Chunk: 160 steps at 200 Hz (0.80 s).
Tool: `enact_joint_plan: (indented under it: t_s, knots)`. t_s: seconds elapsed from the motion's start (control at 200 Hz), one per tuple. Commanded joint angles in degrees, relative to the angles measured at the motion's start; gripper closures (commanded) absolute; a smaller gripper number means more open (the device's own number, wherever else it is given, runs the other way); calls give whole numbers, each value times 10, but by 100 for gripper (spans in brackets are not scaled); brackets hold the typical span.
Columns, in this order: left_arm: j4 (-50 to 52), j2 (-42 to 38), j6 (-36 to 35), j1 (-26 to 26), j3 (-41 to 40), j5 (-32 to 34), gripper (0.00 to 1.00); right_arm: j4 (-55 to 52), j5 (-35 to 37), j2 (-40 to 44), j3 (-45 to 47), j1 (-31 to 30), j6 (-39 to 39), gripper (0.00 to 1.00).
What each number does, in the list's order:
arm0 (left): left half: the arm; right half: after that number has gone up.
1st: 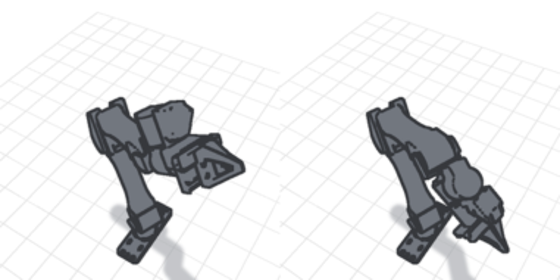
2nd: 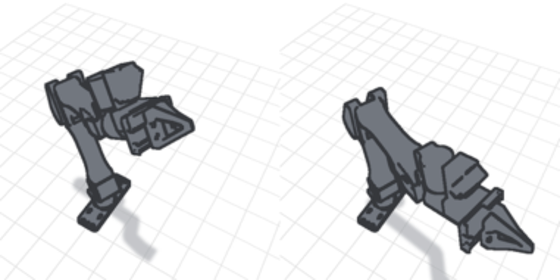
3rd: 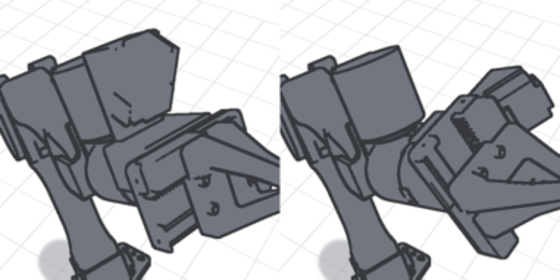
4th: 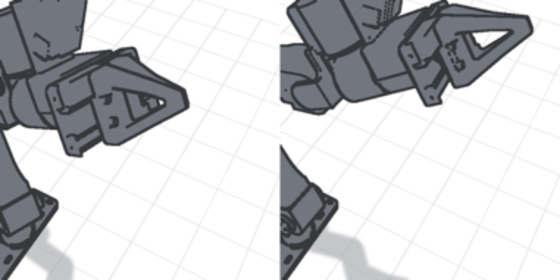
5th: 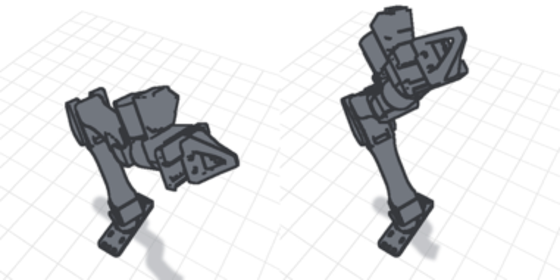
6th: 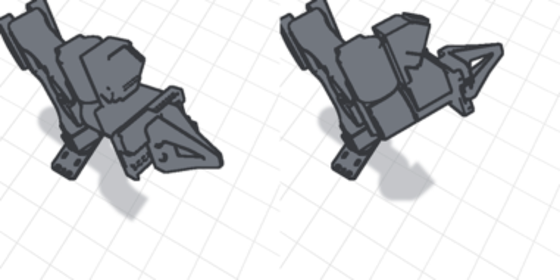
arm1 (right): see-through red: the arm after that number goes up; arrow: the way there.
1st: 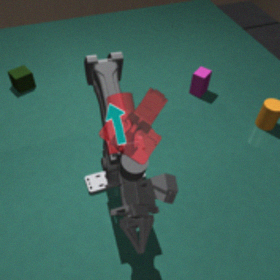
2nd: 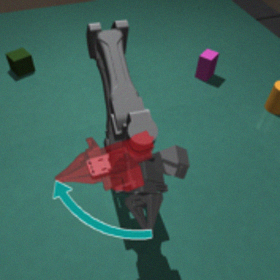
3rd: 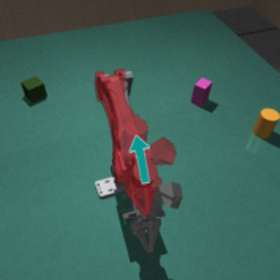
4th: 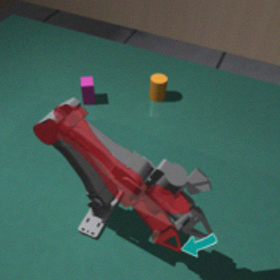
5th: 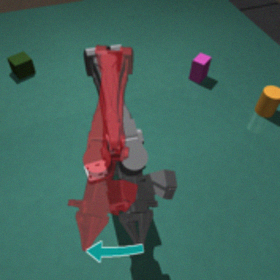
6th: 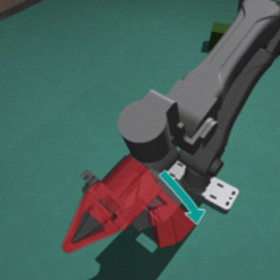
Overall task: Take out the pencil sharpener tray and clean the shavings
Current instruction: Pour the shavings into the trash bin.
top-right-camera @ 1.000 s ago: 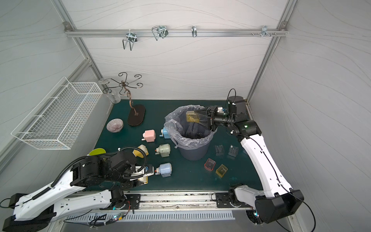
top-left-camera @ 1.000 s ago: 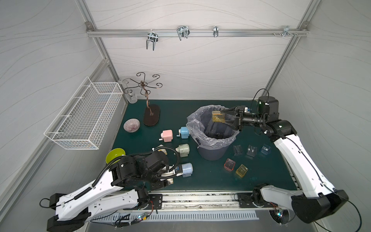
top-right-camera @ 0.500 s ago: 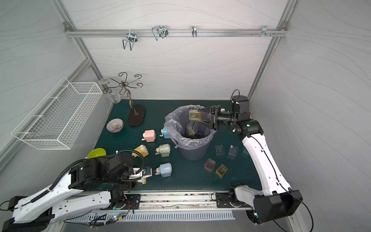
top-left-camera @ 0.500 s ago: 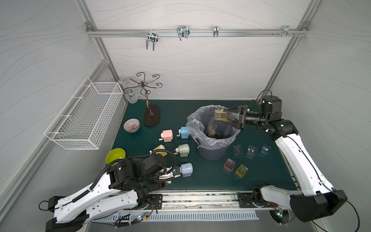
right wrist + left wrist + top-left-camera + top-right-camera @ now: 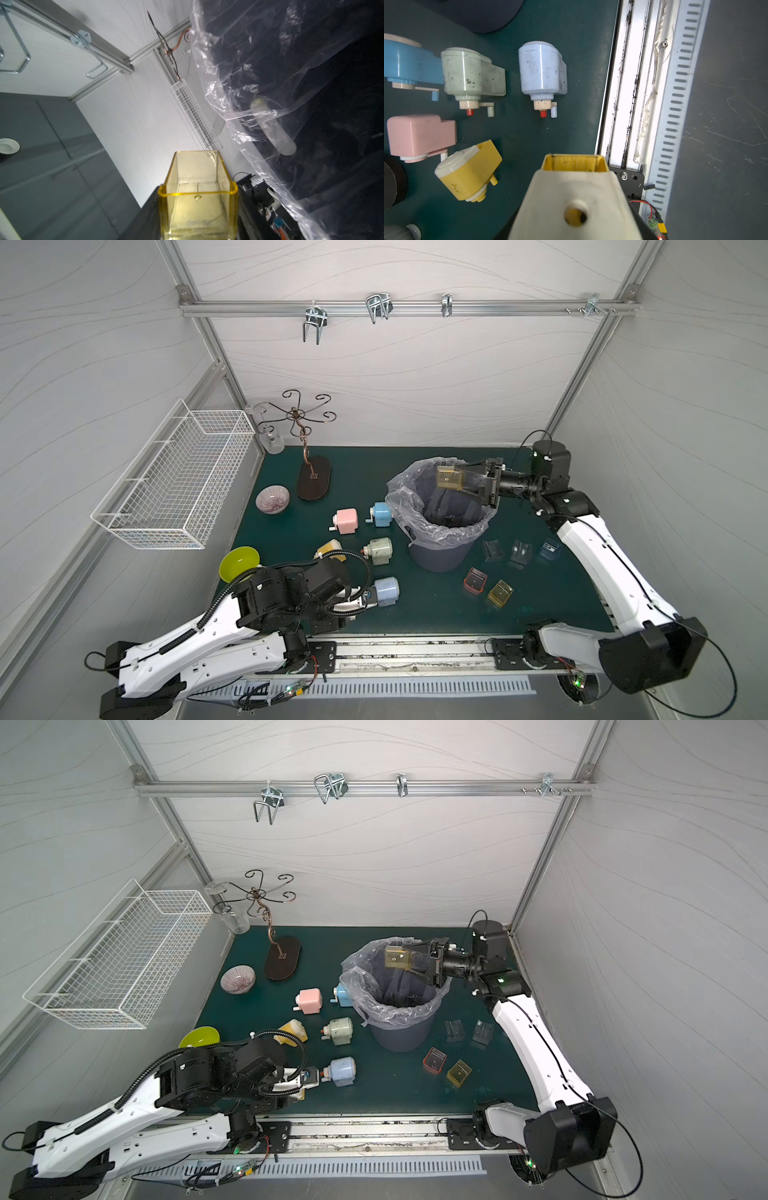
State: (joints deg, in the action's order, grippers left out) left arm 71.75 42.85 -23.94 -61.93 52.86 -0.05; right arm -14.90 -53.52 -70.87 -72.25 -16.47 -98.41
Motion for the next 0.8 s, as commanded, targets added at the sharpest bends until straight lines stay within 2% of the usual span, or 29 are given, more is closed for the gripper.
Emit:
enact_joint_plan:
  t_s: [0.0,0.025,0.075,0.16,0.235,0.275,0.335,0.38,0.44,0.62,0.795]
  knots:
    - [-1,-2,-9,4,-2,7,100,-80,-58,-31,-83,18,137,100]
    - [-5,-1,-15,7,-3,4,100,-65,-76,-31,-66,27,123,100]
    - [-7,4,-24,15,-6,-1,100,34,-76,-17,-26,29,72,100]
    - [-11,18,-39,45,-7,-26,100,-24,-72,-17,-18,36,117,100]
    - [-6,35,-59,79,2,-62,100,12,-69,8,0,41,112,100]
    - [-5,41,-70,93,3,-71,100,-36,-47,21,-25,41,172,100]
    - [-9,48,-87,111,1,-75,100,-155,-5,34,-81,52,313,100]
    - [-9,54,-98,124,2,-80,100,-264,54,43,-124,63,418,100]
    - [-10,61,-115,151,0,-95,100,-316,125,69,-144,73,499,100]
    - [-20,99,-172,246,-33,-130,100,-377,302,135,-142,67,631,100]
    - [-101,141,-196,263,-85,-84,100,-397,455,189,-126,32,710,100]
